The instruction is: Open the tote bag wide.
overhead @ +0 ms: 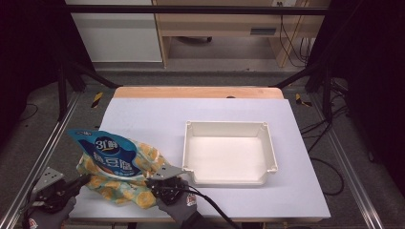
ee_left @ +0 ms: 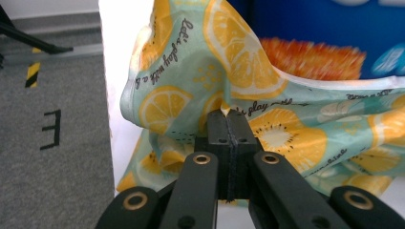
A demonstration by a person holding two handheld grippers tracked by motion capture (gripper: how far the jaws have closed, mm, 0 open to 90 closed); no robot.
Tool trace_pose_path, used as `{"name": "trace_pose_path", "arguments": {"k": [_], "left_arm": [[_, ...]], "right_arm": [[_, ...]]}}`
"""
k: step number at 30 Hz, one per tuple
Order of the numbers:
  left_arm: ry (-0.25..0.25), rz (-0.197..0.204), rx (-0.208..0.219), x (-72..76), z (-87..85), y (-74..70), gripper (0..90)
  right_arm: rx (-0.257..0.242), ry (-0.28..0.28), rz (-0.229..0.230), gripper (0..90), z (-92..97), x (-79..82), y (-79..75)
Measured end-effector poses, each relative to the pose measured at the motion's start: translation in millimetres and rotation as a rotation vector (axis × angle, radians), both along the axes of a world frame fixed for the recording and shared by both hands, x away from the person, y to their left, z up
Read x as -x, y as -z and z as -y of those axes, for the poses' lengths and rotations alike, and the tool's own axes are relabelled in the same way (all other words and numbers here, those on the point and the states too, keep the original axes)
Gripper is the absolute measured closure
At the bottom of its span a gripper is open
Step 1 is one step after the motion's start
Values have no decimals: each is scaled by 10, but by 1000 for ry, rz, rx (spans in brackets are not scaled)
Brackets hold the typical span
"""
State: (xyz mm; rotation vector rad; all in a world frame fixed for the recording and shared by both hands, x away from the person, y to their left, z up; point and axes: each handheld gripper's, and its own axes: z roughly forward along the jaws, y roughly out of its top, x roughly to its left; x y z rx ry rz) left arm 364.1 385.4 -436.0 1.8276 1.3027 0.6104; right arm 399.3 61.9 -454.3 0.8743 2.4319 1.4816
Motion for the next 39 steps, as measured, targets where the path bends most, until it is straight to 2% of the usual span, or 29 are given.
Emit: {"name": "trace_pose_path", "arguments": {"k": [6,9,17,25,29,33,39], "left_arm": [[18,-31,-8,-35,12,95,900],[25,-41,-29,-48,22,126,900],[46,-99,-77,-110,66,234,899],[57,-151,-116,-157,82,319,898],[66,-169,-119,-180,86,346,891],[70,-169,-118,-186,90,351,886],[74,-165,-119,-188,103,352,876]], "right_arm": [[20,2,-22,881,-3,-5,107],[30,8,-34,878,-2,-3,161],[62,16,-51,860,-17,-17,259],[91,28,-53,857,-24,-35,295],[103,38,-59,845,-34,-48,322],[78,36,-54,804,-1,-41,273],[-10,42,-10,791,96,20,26]]}}
